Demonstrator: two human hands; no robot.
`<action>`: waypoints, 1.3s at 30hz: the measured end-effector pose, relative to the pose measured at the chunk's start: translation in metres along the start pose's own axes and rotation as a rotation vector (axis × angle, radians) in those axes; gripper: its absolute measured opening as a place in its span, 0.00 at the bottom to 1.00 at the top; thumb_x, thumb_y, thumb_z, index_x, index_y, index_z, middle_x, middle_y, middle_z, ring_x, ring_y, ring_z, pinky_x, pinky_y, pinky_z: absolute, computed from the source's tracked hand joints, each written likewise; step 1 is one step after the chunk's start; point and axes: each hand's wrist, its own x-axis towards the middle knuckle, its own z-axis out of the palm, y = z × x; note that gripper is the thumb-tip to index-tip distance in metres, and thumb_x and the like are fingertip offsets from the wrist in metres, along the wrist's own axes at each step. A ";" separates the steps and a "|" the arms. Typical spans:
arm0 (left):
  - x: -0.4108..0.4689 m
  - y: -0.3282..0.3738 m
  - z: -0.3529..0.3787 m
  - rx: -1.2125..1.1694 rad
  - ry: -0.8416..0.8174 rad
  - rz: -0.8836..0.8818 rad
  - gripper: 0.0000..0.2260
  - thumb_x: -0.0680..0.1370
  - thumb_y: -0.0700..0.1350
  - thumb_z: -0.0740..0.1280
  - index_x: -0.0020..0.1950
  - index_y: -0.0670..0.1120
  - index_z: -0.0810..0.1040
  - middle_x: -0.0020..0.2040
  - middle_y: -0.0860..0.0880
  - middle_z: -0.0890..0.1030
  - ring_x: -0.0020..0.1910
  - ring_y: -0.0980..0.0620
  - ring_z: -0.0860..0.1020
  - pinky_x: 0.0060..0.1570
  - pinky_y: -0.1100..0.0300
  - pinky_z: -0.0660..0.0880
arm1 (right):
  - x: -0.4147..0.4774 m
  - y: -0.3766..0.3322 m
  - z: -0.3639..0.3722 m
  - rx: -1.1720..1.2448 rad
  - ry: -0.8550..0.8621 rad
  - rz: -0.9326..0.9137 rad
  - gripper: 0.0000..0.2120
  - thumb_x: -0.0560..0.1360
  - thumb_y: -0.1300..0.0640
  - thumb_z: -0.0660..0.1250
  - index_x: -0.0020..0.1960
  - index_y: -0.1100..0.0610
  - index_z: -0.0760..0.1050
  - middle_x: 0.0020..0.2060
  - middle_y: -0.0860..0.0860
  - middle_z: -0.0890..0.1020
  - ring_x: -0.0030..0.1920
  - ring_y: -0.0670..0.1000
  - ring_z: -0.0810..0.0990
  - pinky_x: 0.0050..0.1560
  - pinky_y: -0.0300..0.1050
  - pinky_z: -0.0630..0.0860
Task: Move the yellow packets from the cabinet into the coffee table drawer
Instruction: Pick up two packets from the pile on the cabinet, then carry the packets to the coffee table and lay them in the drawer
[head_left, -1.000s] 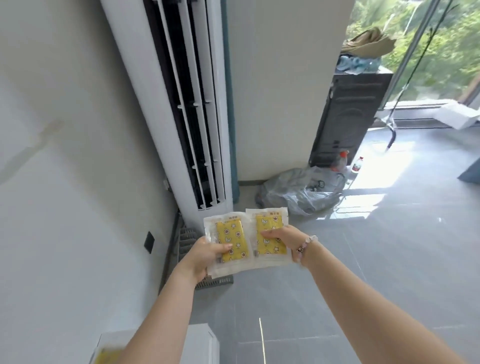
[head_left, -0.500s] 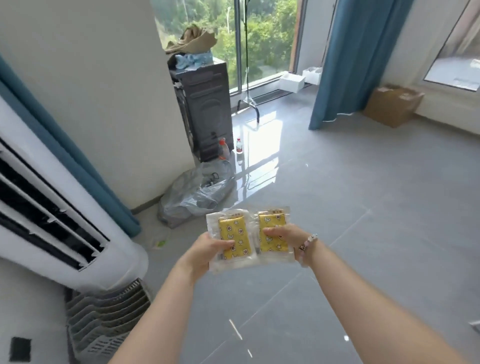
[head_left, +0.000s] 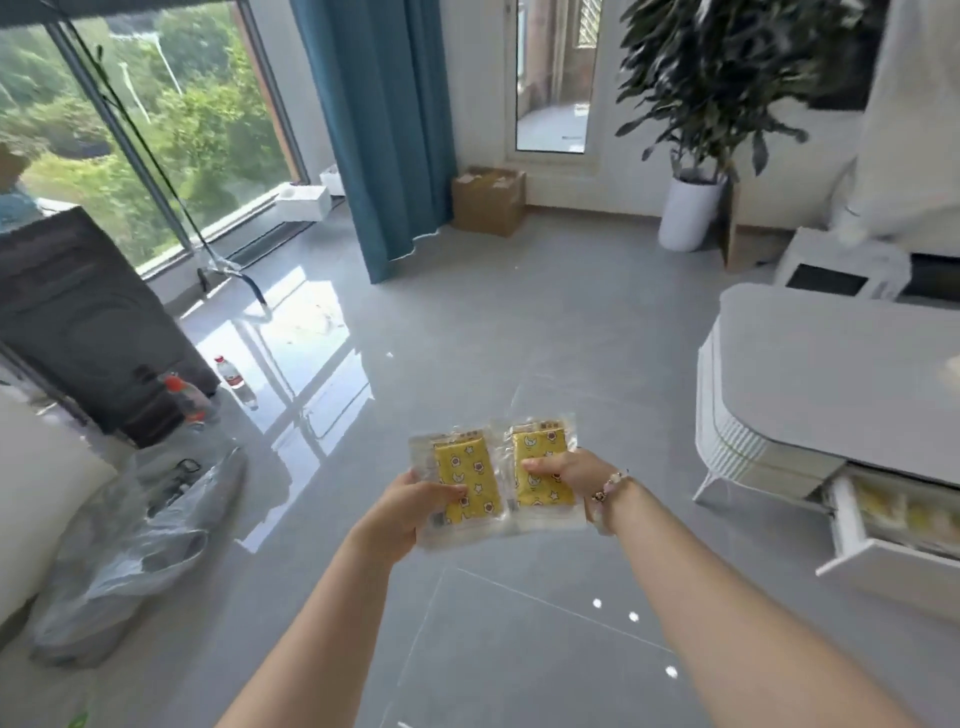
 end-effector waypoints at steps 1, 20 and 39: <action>0.009 0.004 0.017 0.027 -0.040 -0.003 0.15 0.74 0.31 0.66 0.60 0.37 0.76 0.50 0.40 0.83 0.44 0.44 0.82 0.41 0.53 0.79 | -0.001 0.002 -0.018 0.008 0.032 -0.004 0.02 0.74 0.62 0.69 0.46 0.59 0.79 0.42 0.53 0.83 0.41 0.50 0.81 0.49 0.42 0.79; 0.145 0.016 0.347 0.575 -0.732 -0.149 0.11 0.74 0.32 0.67 0.57 0.35 0.78 0.53 0.39 0.82 0.49 0.43 0.82 0.46 0.54 0.81 | -0.080 0.085 -0.284 0.355 0.746 0.109 0.23 0.73 0.50 0.69 0.66 0.57 0.75 0.67 0.53 0.73 0.68 0.53 0.69 0.67 0.45 0.61; 0.172 0.003 0.624 0.959 -1.258 -0.230 0.13 0.75 0.30 0.66 0.58 0.40 0.77 0.52 0.42 0.82 0.49 0.45 0.81 0.48 0.53 0.79 | -0.143 0.118 -0.421 0.896 1.281 0.220 0.29 0.58 0.45 0.77 0.54 0.57 0.80 0.48 0.52 0.85 0.52 0.54 0.82 0.62 0.53 0.74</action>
